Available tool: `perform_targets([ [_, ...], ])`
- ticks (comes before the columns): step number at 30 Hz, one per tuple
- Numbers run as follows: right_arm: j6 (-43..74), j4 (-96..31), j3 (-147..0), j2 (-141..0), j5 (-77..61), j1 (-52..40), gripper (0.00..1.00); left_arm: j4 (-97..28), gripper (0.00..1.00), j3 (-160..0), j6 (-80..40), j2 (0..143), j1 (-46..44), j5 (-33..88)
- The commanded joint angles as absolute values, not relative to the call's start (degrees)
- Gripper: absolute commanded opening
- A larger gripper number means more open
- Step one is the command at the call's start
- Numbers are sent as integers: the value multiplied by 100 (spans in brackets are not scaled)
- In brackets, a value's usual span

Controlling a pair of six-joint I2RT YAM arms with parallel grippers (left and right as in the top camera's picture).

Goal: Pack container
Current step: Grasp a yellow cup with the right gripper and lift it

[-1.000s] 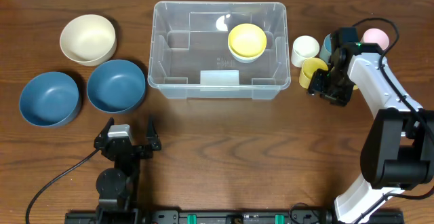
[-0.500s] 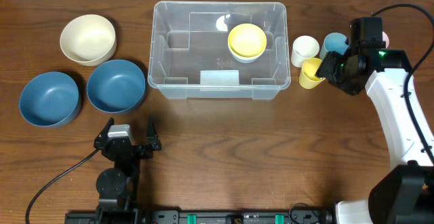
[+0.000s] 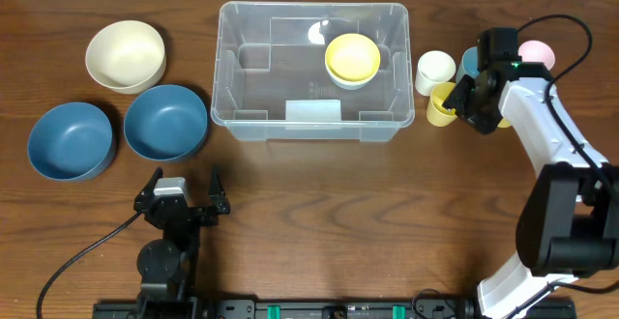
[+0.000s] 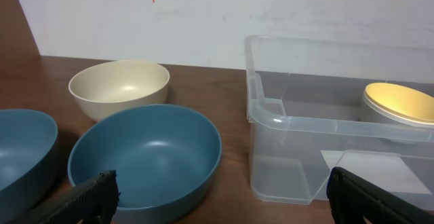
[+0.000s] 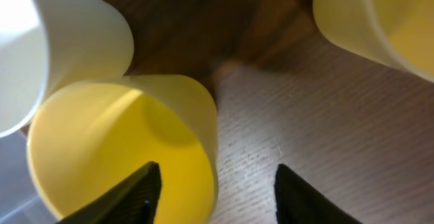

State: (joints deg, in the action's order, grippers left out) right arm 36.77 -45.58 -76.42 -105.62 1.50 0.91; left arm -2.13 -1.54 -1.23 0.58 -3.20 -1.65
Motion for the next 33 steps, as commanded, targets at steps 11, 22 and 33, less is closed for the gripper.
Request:
perform_targets([
  [11, 3658, -4860, -7627, -10619, 471, 121, 2, -405, 98, -23, -47, 23, -292, -211],
  [22, 2961, -5959, -7629, -10383, 473, 117, 1, -405, 98, -23, -45, 23, -292, -211],
  [33, 1208, -7572, -7629, -8895, -602, -725, 1, -405, 98, -23, -47, 23, -292, -211],
])
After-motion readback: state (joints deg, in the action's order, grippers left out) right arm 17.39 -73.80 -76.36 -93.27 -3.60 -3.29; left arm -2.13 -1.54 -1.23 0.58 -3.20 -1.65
